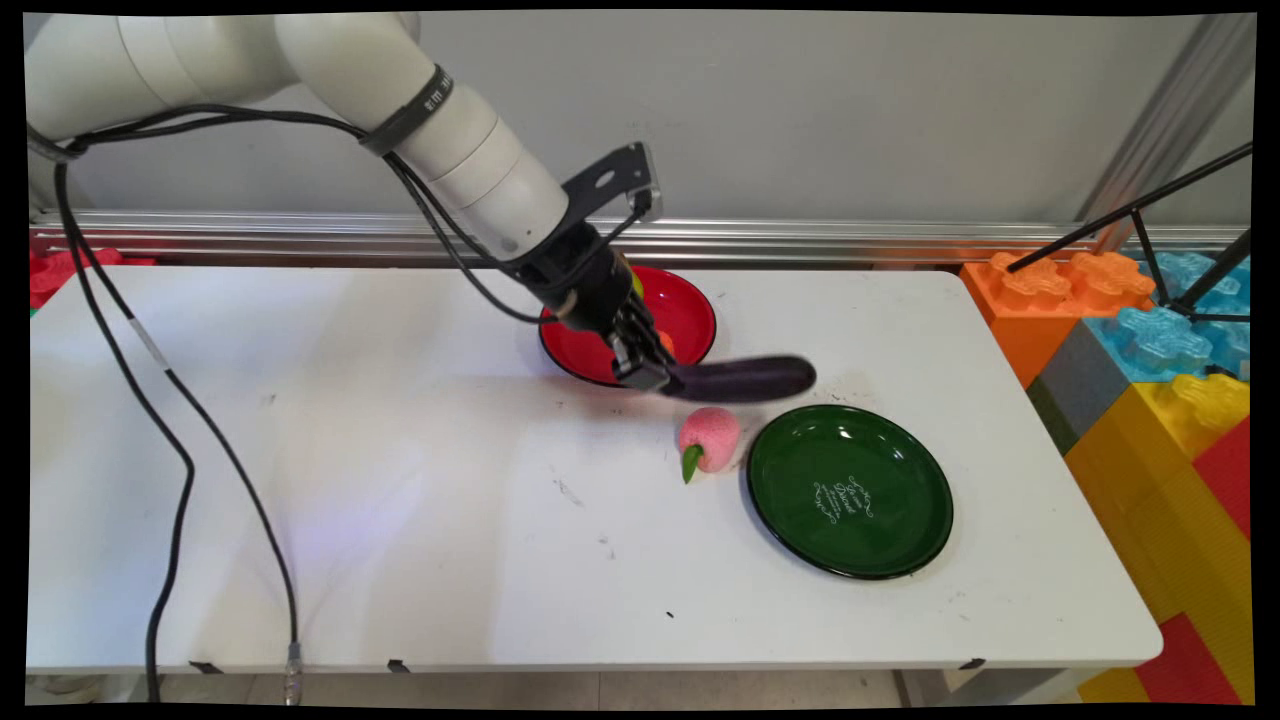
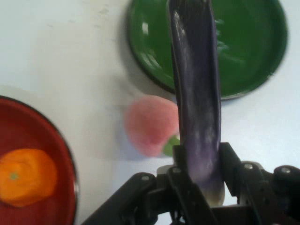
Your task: Place the picked object on the table
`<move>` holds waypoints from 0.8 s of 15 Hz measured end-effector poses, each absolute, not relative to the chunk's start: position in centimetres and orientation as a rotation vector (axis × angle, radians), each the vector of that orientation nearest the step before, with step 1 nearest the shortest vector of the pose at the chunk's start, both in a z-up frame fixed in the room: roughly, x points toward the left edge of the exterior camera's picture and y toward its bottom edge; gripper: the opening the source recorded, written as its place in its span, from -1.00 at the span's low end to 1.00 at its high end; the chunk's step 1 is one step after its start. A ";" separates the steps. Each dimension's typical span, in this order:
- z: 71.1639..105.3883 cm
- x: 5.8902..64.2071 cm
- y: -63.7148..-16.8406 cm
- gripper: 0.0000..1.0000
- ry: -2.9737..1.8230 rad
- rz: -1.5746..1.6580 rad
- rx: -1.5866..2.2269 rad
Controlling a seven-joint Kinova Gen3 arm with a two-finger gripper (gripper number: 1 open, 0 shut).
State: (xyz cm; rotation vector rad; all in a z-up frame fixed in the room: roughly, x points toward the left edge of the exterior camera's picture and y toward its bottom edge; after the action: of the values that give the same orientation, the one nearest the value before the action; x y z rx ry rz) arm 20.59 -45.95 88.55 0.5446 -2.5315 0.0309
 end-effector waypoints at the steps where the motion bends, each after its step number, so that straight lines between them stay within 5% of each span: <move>1: 88.6 20.4 -45.5 -1.00 -2.551 0.004 0.523; 12: 86.2 20.2 -42.1 -1.00 -2.701 -0.148 0.382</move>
State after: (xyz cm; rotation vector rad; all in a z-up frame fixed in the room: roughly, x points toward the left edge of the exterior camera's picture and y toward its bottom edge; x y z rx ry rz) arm 20.16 -42.06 86.23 0.3822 -2.7006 -0.1482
